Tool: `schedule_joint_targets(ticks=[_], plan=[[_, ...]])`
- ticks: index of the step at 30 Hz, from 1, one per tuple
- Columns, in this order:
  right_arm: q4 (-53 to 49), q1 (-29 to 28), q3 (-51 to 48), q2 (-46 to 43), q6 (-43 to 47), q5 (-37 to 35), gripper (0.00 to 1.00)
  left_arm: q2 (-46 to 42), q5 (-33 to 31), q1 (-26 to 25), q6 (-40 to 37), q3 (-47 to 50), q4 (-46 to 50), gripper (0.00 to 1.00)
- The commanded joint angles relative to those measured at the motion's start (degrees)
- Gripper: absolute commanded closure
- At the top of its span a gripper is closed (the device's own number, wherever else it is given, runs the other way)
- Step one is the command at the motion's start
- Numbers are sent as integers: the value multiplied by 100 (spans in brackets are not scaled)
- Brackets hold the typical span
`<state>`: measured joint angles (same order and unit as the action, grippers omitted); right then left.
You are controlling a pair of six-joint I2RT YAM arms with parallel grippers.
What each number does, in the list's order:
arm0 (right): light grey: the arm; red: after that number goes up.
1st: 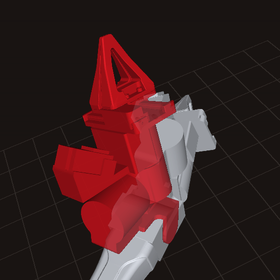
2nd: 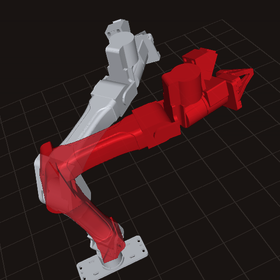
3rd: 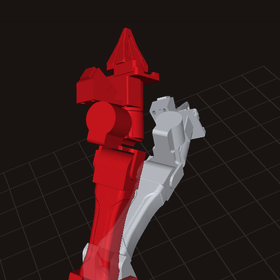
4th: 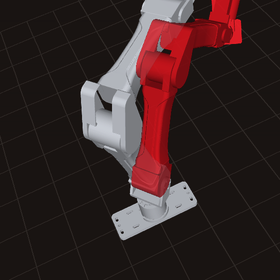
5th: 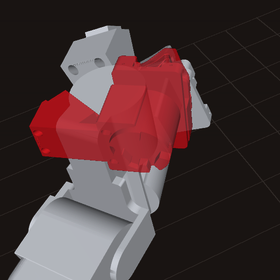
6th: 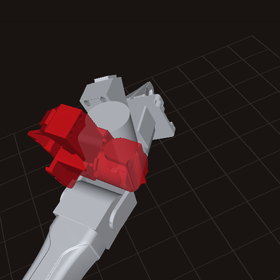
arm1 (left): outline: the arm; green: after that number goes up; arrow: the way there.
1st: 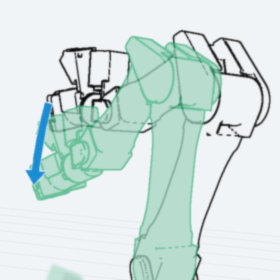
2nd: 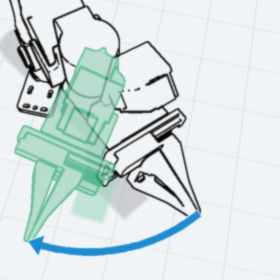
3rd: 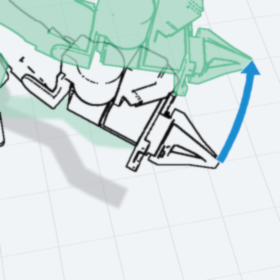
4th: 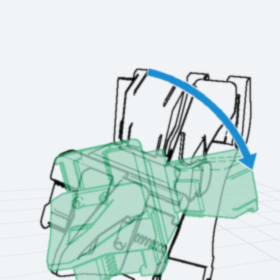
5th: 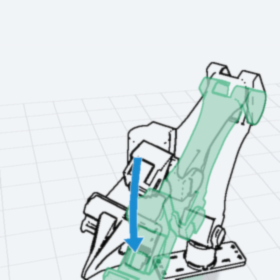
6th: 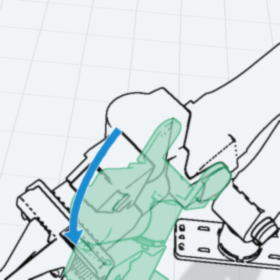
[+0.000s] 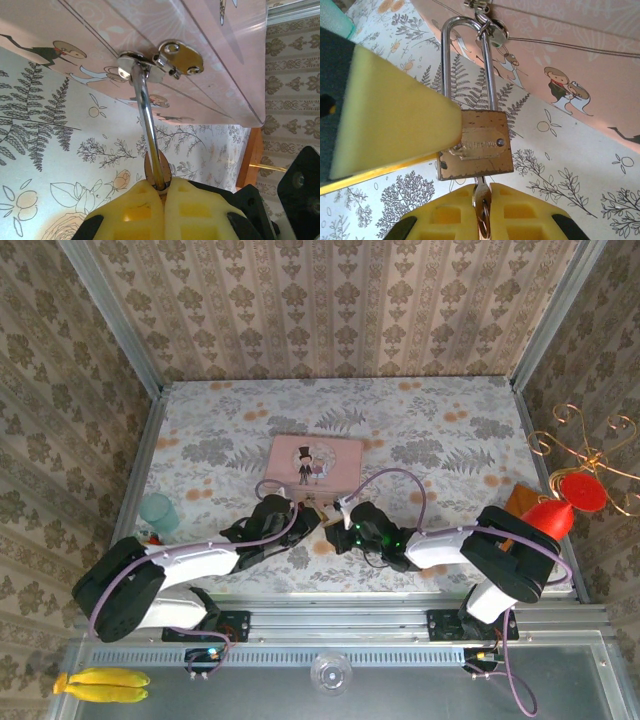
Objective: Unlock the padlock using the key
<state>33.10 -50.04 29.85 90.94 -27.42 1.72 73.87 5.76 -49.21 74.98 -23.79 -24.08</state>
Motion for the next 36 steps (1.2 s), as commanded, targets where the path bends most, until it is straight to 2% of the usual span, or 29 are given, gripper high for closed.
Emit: schedule_joint_targets(ticks=[1,7,11,16,20,25,36], plan=[[42,190,48,-283,-342,109,88,39,215,-86,-159,-181,-437,100],[-342,307,76,-384,-320,227,84,31,290,-5,-176,-70,-547,100],[-500,319,63,-404,-194,250,72,83,371,122,-161,6,-700,100],[-529,345,-30,-487,78,232,63,59,375,185,-157,62,-758,100],[-540,342,-80,-595,290,192,62,6,388,251,-133,150,-764,100],[702,179,-787,-873,810,-290,66,-56,450,354,-116,226,-769,100],[655,-207,-386,-419,1723,-189,68,-180,538,401,-98,220,-731,100]])
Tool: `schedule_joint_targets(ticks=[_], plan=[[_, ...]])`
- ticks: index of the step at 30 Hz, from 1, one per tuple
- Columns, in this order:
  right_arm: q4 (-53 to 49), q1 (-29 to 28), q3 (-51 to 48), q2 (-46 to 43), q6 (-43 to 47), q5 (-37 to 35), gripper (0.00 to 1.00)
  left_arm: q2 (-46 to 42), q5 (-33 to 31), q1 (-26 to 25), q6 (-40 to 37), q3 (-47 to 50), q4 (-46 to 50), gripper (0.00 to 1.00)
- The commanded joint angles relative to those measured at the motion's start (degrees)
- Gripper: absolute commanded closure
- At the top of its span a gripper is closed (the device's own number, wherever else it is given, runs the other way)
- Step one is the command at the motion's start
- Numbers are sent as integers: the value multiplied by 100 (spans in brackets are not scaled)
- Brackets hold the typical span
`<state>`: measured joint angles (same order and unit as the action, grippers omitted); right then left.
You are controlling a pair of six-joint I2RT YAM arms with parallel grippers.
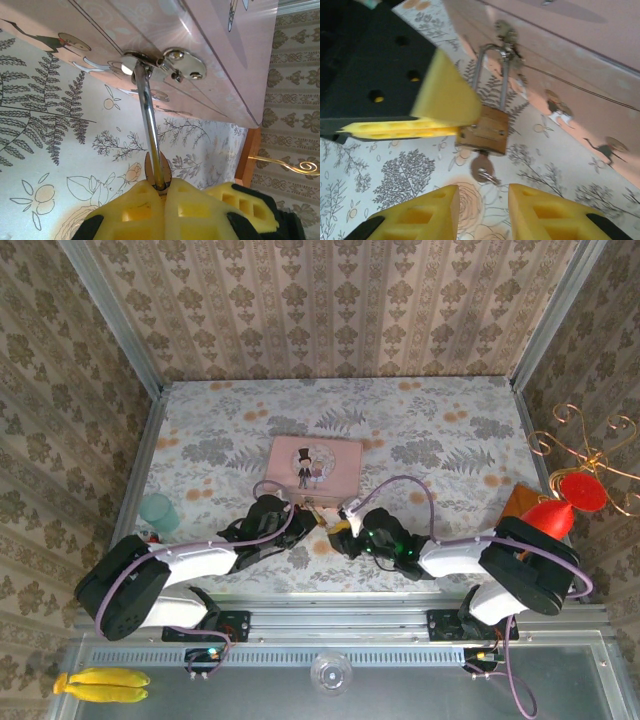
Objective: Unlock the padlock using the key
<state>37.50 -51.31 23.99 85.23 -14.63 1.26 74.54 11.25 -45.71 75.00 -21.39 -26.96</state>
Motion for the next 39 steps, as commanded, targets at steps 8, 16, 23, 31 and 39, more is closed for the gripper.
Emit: schedule_joint_targets(ticks=[8,16,23,31,39], plan=[[42,-90,465,447,709,-152,76,-267,26,32,-81,-40,-451,100],[60,-92,582,710,559,-298,87,-291,42,1,-32,-32,-519,100],[-189,3,756,744,-51,-23,97,-282,40,-1,-36,-33,-512,100],[290,248,588,967,-978,544,99,-265,36,-2,-38,-15,-547,100],[329,112,313,673,-305,258,83,-287,10,5,14,21,-534,100]])
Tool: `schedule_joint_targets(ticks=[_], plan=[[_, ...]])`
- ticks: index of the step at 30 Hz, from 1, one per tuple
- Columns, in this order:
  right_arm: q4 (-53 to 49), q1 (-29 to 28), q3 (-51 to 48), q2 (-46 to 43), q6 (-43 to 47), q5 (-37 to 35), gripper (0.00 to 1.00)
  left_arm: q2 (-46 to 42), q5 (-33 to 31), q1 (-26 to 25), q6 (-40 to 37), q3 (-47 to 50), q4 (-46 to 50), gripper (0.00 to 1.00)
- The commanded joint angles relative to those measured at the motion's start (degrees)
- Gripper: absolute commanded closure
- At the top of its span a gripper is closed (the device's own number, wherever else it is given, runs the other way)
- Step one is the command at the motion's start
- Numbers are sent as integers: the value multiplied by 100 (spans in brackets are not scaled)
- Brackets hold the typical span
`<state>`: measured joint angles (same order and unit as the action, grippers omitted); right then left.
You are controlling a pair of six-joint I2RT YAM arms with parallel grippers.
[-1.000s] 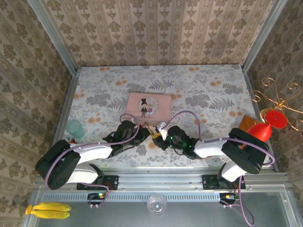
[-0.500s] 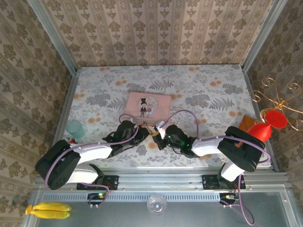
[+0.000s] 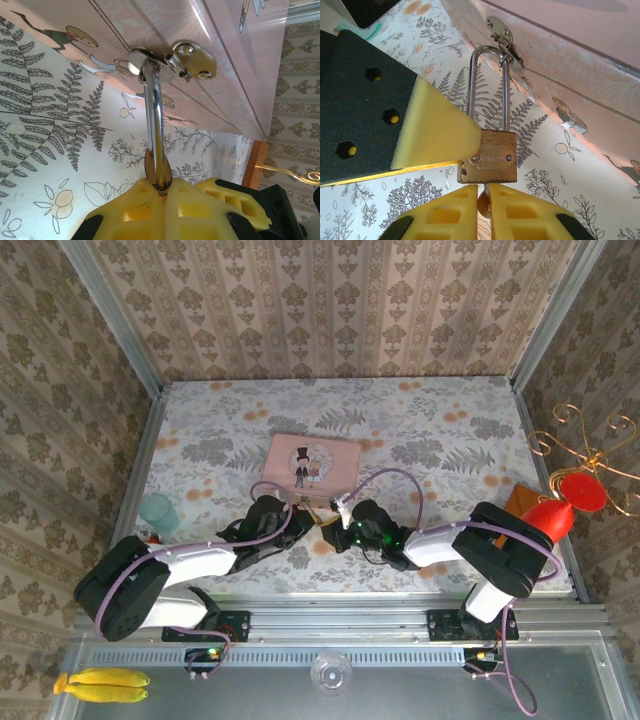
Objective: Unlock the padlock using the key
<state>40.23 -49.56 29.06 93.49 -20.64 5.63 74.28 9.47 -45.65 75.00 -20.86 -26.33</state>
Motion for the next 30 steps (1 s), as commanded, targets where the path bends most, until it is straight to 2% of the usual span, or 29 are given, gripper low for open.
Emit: schedule_joint_targets(ticks=[1,5,12,21,30], plan=[[110,-62,-253,-210,437,-202,80,-273,185,-1,15,-36,-589,100],[11,-101,-265,-245,946,-124,75,-341,177,-5,-7,-69,-490,100],[3,-137,-203,-169,1144,-281,75,-475,185,-21,-38,-120,-294,100],[11,-197,-84,-21,1106,-413,80,-476,-6,-278,-63,-214,-125,100],[-24,-194,-72,-10,978,-503,91,-344,-39,-383,-73,-252,-166,100]])
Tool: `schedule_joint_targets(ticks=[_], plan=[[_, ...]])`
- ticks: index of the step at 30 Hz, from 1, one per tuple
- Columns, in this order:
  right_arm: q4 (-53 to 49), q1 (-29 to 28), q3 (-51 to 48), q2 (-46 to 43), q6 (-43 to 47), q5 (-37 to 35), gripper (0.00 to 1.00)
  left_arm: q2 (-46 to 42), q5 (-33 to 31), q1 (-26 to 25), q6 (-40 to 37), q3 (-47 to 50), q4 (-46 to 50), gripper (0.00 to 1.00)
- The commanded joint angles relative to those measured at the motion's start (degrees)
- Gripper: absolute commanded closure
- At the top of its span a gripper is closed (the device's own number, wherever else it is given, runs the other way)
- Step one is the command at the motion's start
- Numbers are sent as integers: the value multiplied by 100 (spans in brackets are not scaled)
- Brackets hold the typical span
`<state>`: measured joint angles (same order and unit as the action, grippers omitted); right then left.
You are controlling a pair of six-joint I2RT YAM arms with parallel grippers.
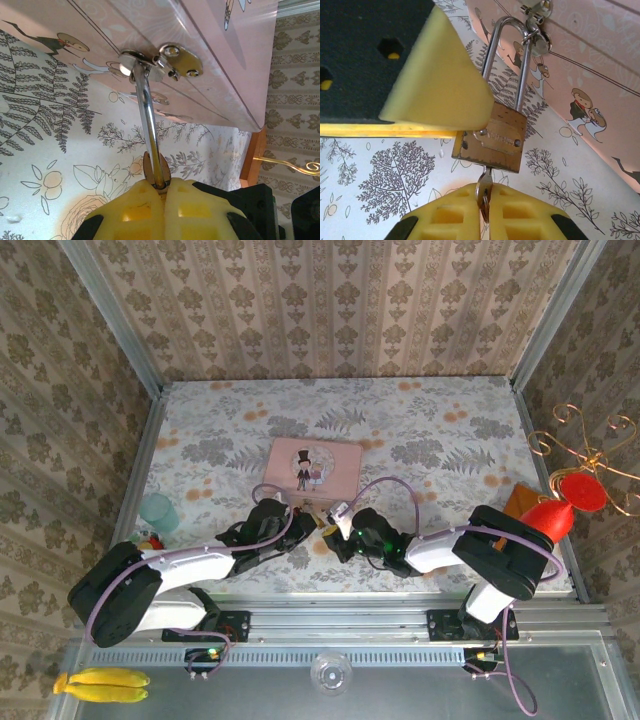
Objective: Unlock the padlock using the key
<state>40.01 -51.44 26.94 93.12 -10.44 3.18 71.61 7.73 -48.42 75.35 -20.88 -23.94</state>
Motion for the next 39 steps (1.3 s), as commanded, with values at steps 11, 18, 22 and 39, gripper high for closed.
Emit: schedule_joint_targets(ticks=[11,18,22,39], plan=[[296,107,158,206,-1876,243,98,1,26,-27,-236,-45,-478,100],[1163,231,-121,564,-2969,510,100,28,54,-14,-397,-56,-438,100],[1370,291,-205,600,-3224,565,100,46,48,-18,-442,11,-454,100],[451,448,-61,453,-2992,563,100,107,21,96,-377,267,-447,71]])
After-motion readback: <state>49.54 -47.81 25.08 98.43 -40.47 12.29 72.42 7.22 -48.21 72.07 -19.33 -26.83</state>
